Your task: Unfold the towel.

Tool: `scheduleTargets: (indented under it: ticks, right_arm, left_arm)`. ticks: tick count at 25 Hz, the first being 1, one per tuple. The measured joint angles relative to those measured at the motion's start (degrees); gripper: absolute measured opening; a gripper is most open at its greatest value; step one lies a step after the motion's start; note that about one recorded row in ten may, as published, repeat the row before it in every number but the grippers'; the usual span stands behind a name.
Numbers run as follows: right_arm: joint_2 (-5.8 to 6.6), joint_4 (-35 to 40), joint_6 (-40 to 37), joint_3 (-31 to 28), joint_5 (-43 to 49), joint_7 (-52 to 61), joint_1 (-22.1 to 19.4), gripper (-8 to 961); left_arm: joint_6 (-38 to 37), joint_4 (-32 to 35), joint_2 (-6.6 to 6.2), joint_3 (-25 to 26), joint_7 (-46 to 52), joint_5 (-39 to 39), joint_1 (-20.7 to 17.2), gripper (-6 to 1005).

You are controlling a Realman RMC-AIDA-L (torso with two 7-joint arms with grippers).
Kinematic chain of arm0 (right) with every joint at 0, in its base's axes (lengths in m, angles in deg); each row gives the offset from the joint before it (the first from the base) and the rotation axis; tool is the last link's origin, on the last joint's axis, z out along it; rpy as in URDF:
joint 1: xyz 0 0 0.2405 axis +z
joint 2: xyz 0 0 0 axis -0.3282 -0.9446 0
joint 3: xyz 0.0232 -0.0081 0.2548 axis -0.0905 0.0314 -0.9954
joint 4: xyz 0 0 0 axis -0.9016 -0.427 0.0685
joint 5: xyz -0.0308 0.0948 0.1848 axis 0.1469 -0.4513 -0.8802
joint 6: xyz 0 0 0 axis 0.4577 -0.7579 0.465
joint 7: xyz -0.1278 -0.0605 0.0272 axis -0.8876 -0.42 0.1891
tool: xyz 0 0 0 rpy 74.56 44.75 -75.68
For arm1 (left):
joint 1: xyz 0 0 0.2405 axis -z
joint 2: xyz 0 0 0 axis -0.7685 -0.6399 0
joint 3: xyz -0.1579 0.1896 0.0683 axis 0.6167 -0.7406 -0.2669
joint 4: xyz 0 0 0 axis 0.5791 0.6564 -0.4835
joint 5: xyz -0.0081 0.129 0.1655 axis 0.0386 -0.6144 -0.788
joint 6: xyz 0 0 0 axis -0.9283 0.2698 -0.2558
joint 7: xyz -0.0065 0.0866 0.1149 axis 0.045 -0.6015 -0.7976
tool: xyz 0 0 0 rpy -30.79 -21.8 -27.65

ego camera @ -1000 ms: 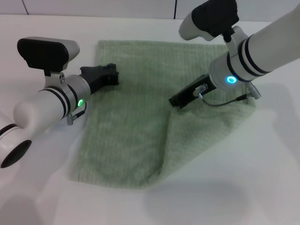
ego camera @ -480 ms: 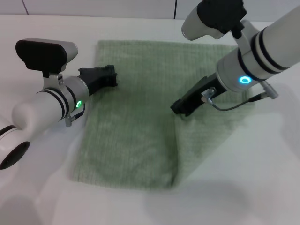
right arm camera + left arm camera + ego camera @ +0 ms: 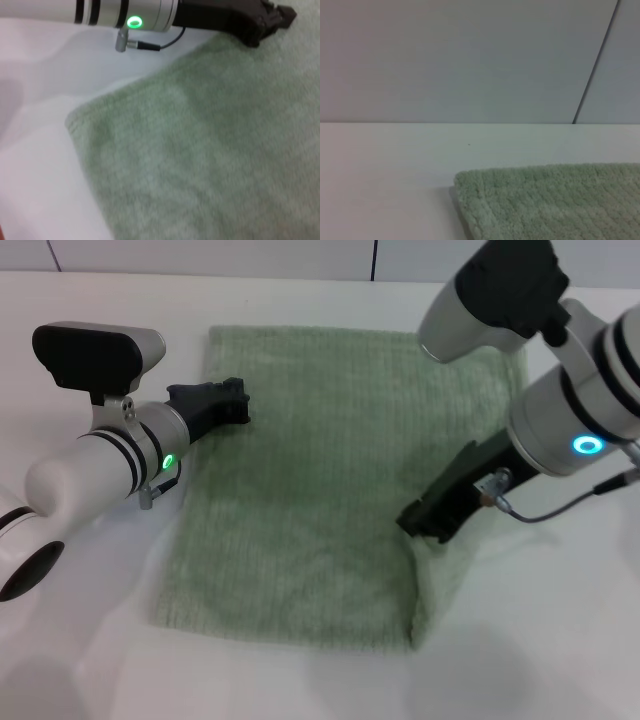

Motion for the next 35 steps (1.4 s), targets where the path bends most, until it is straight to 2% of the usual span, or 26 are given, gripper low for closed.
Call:
scheduleTargets:
  ticks: [5, 13, 20, 30, 32, 35]
  right_arm:
    - [-0.28, 2.7, 3.9, 0.6, 2.3, 1.3, -2.6, 50]
    - [-0.5, 2.3, 6.9, 1.8, 5.3, 2.4, -4.9, 68]
    - [-0.38, -0.7, 7.5, 3.4, 8.7, 1.9, -5.1, 85]
    - [0.03, 0.4, 7.9, 3.6, 11.0, 1.8, -3.3, 108]
    - [0.07, 0.6, 7.9, 3.6, 11.2, 1.9, -3.0, 322]
    - [0.14, 2.9, 6.4, 3.2, 12.5, 1.7, -2.6, 331]
  left_arm:
    - [0.0, 0.0, 0.0, 0.0, 0.0, 0.0, 0.0, 98]
    - [-0.2, 0.3, 0.0, 0.3, -0.1, 0.0, -0.1, 102]
    - [-0.2, 0.4, -0.05, 0.2, -0.3, 0.0, -0.1, 105]
    - [-0.3, 0.2, -0.16, 0.3, -0.5, 0.0, -0.3, 109]
    - [-0.3, 0.2, -0.17, 0.3, -0.5, 0.0, -0.3, 110]
    - [-0.4, 0.1, -0.18, 0.3, -0.5, 0.0, -0.3, 112]
